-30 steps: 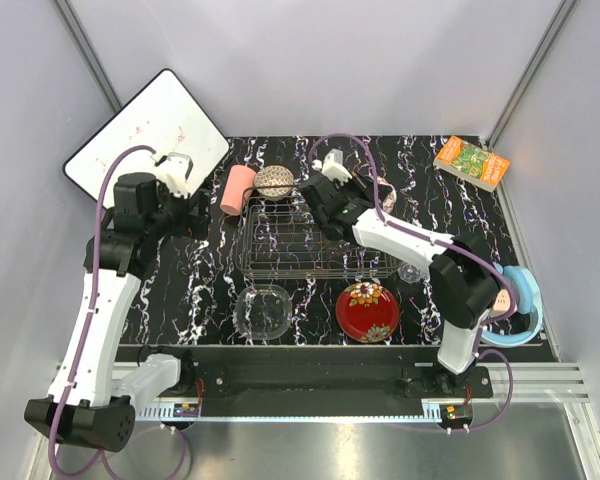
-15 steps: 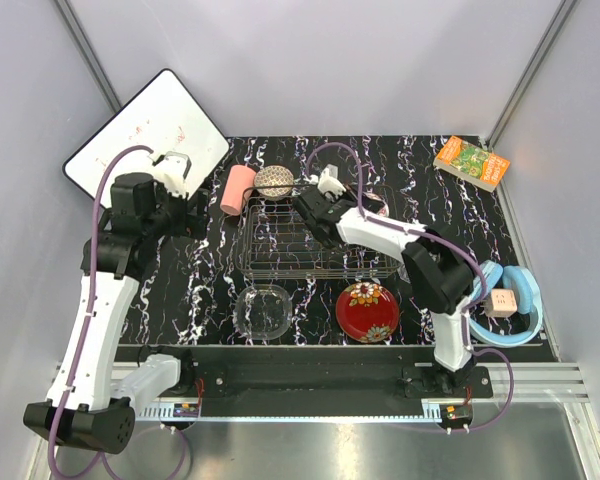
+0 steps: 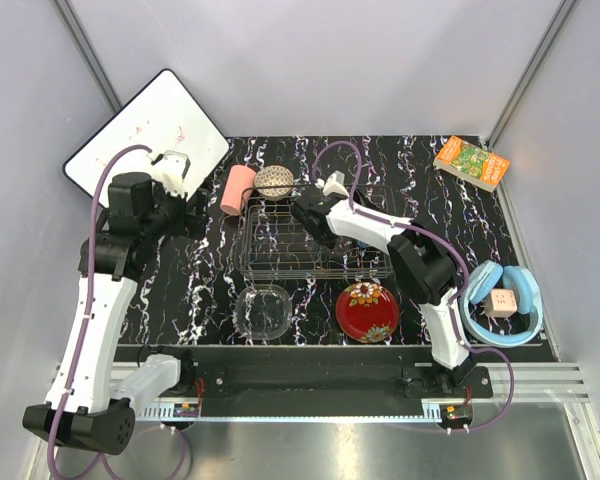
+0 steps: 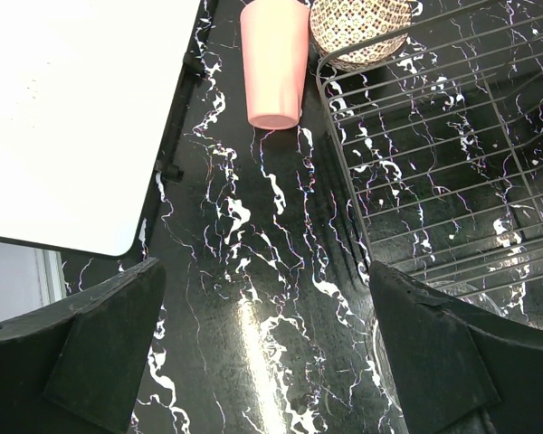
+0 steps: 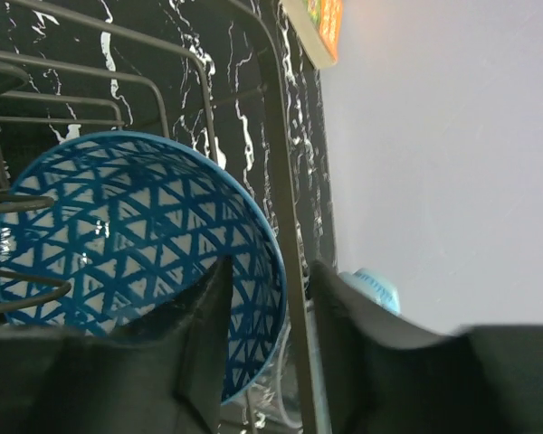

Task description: Load the mixed dishes into the dish rack

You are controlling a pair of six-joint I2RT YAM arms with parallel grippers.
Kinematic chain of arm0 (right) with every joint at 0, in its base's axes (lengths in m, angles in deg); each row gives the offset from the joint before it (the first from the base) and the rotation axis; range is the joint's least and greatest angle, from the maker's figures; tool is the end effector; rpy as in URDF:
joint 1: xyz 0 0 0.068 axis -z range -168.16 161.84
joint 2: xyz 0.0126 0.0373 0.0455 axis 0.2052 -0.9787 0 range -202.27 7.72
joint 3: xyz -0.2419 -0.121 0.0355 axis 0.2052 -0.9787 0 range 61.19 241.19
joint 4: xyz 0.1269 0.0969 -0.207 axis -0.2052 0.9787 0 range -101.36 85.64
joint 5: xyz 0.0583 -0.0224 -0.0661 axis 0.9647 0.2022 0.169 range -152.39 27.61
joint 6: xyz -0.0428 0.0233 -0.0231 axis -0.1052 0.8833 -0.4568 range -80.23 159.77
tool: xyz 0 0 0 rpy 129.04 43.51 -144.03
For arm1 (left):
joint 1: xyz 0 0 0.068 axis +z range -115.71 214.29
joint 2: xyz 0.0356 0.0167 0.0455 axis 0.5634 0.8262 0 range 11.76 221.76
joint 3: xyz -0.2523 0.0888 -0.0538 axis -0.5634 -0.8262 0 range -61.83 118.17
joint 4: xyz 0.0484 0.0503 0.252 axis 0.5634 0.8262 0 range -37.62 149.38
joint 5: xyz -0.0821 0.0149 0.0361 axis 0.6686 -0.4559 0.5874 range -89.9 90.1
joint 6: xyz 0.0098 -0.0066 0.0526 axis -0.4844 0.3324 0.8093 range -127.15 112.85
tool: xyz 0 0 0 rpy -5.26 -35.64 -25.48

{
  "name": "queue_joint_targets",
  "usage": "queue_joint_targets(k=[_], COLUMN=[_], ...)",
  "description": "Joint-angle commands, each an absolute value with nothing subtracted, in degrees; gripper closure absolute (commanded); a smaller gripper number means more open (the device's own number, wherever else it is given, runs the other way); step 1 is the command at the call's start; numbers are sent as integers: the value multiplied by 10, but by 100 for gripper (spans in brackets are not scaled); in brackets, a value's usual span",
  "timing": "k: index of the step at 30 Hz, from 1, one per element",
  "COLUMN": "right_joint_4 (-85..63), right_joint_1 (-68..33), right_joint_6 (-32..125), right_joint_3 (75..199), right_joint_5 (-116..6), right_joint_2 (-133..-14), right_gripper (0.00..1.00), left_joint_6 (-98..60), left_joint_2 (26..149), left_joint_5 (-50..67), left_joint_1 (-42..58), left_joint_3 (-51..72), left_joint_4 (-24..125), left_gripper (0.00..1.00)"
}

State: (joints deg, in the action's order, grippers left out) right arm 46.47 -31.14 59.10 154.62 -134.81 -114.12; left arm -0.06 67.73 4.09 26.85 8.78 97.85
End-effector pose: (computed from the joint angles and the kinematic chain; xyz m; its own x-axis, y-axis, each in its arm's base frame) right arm 0.3223 0.2540 0.1893 -0.7420 -0.5545 -0.3768 0.0906 0.4740 -0.8759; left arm 0.1863 -0.0269 0.3962 -0.4810 0.1870 -0.8566 0.2497 0.9657 0.0706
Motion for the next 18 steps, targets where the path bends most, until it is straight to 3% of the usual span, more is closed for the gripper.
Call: queue_joint_targets(k=[1, 3, 4, 10, 18], right_joint_4=[491, 491, 491, 490, 467], right_joint_1=[-313, -313, -313, -314, -313], right_joint_6=[631, 627, 622, 602, 604], right_joint_3=[1577, 1588, 1593, 1645, 1722], right_joint_5=[-1333, -1324, -1318, -1251, -1128], right_joint_2=[-1126, -1123, -1119, -1069, -917], right_gripper=[43, 24, 19, 1, 0], left_joint_6=[1, 0, -1, -4, 45], left_joint_2=[672, 675, 676, 711, 925], left_joint_5=[48, 50, 52, 72, 27], left_joint_1=[271, 271, 271, 268, 196], left_joint_3=[112, 112, 112, 125, 270], left_joint_4=[969, 968, 968, 958, 911], left_gripper=[1, 1, 1, 1, 1])
